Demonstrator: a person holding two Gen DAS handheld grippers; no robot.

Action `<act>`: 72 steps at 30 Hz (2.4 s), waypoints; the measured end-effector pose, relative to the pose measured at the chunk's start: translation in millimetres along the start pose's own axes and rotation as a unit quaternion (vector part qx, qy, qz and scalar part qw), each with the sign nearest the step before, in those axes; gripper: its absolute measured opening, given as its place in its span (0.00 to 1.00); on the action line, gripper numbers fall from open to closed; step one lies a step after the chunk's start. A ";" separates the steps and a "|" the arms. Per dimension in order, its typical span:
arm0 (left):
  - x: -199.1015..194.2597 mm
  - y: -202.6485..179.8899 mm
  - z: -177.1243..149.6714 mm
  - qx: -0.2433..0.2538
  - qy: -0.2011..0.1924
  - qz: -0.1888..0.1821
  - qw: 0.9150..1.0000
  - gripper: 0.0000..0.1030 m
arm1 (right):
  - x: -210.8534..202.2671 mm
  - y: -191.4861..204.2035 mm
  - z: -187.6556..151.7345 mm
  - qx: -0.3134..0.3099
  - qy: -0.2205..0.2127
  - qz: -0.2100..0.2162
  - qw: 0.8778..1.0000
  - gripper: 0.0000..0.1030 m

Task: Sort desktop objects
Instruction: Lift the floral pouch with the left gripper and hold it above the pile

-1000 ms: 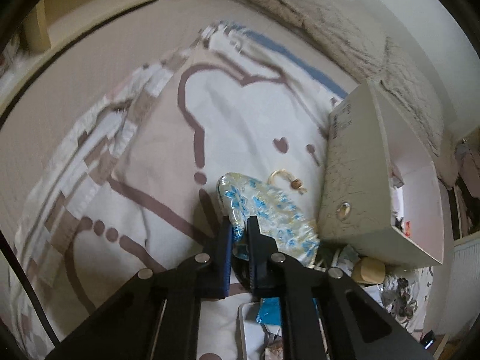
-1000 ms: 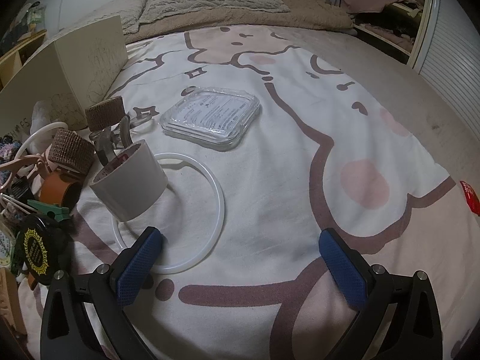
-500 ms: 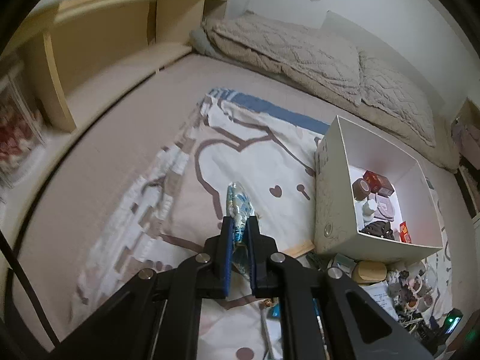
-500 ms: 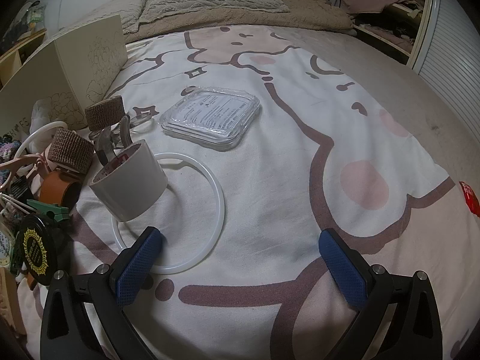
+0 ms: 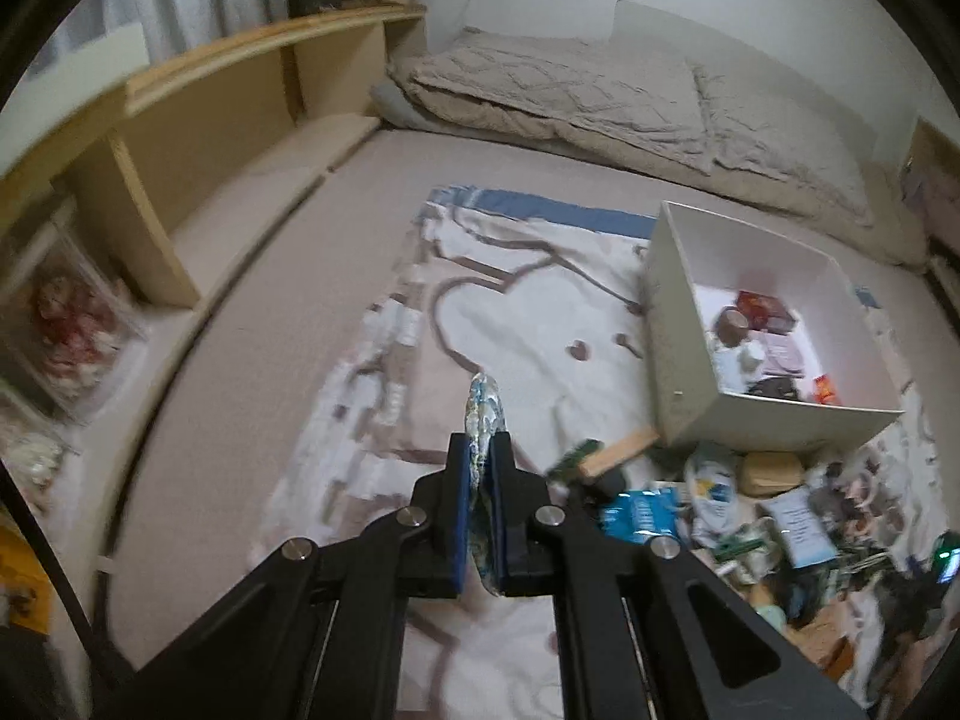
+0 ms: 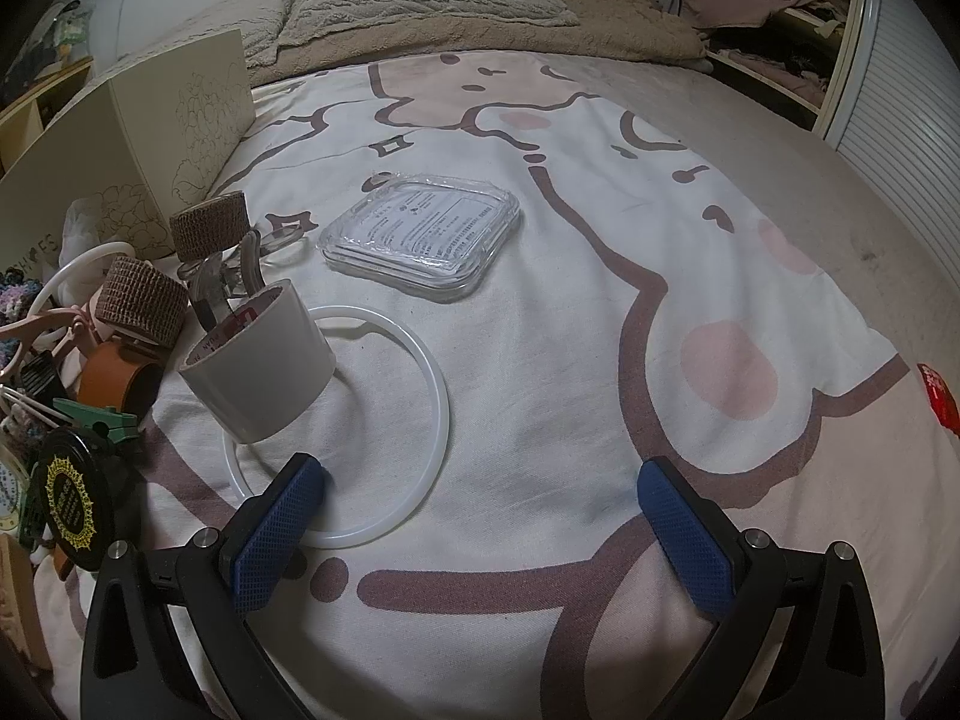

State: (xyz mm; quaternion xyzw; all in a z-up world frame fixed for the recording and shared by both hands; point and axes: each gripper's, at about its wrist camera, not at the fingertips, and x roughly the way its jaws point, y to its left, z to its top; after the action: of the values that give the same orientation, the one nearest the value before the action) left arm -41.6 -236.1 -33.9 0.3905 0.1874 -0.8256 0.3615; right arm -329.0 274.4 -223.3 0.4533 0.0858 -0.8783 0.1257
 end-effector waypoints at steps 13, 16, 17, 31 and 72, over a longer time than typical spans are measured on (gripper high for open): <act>45.7 -34.7 -31.7 0.091 0.109 -0.022 0.990 0.10 | -0.3 1.1 -0.8 0.000 0.000 -0.001 1.000 1.00; 62.1 -46.3 -41.4 0.111 0.135 -0.021 0.984 0.43 | -0.3 1.3 -1.0 0.000 0.000 -0.001 1.000 1.00; 65.4 -47.7 -42.8 0.112 0.136 -0.023 0.984 0.55 | -0.1 1.0 -0.9 0.000 0.000 -0.002 1.000 1.00; 97.7 -45.8 -59.6 0.128 0.154 -0.016 0.980 0.61 | 0.7 1.7 -0.7 -0.001 0.000 -0.002 1.000 1.00; 13.6 -43.1 -32.3 0.049 0.057 -0.175 0.982 0.06 | -54.8 -20.0 -10.7 -0.053 0.023 0.084 0.995 1.00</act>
State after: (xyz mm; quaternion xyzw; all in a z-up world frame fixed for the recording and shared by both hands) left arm -63.1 -194.3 -63.5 0.4153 0.2326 -0.8606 0.1811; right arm -296.1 304.2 -184.0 0.4716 0.0968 -0.8481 0.2212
